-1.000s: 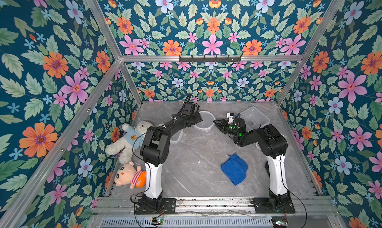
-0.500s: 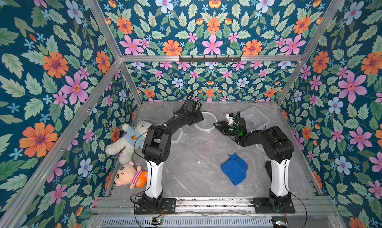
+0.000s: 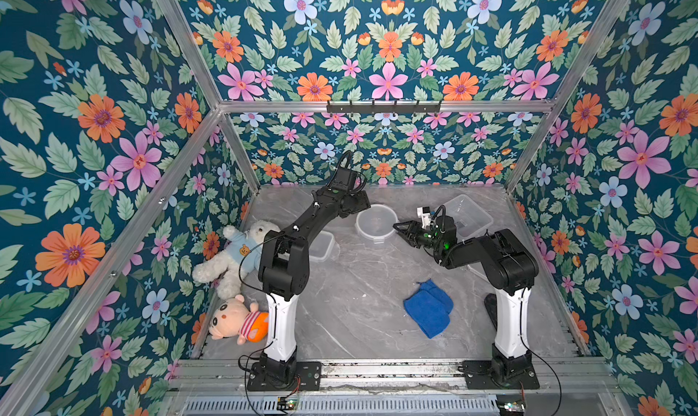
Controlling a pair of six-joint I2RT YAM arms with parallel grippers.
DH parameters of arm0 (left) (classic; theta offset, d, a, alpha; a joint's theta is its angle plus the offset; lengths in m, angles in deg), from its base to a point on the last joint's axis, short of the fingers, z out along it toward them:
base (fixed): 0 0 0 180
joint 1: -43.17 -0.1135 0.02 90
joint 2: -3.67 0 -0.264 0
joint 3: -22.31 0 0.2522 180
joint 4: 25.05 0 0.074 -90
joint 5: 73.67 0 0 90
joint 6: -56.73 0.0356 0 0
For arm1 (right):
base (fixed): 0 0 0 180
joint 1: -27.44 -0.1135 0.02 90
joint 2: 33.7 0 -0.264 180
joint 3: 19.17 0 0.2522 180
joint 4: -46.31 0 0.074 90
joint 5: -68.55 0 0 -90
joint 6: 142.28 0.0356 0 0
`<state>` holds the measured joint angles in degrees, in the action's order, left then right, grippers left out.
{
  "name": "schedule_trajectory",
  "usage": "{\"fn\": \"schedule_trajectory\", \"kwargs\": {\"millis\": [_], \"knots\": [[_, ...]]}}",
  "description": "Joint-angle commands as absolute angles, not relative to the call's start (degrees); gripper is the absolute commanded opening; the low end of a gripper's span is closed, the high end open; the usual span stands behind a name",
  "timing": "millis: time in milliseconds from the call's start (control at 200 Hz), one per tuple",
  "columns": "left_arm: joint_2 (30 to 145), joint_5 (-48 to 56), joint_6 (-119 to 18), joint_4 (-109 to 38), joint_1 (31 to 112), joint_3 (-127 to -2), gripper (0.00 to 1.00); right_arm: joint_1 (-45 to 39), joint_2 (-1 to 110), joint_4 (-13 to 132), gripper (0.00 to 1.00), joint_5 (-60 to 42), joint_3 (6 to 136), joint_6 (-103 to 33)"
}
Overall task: Wipe the insides of the lunch boxes
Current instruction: Open the fastener of the lunch box.
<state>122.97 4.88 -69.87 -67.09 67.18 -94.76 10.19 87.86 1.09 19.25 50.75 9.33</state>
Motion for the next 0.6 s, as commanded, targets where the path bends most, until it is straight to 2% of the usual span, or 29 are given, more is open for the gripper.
{"fn": "schedule_trajectory", "kwargs": {"millis": [0,135,355,540,590], "knots": [[122.45,0.52,-72.36,-63.35,68.39,-93.65,0.71,10.73,87.28,-3.99,0.55,20.12,49.84,11.38],[124.18,-2.03,-73.27,-61.95,70.42,-92.88,0.68,11.09,89.37,-8.55,0.55,20.92,50.55,14.11],[124.61,-4.41,-76.13,-57.75,71.57,-84.56,0.63,11.20,92.78,-13.05,0.52,20.87,51.63,17.72],[124.82,-4.29,-76.81,-57.09,71.91,-80.45,0.63,11.19,93.25,-14.29,0.44,20.41,51.47,17.73],[125.08,-4.08,-76.80,-57.06,72.04,-79.93,0.63,11.32,93.54,-15.57,0.38,19.91,51.12,18.06]]}}
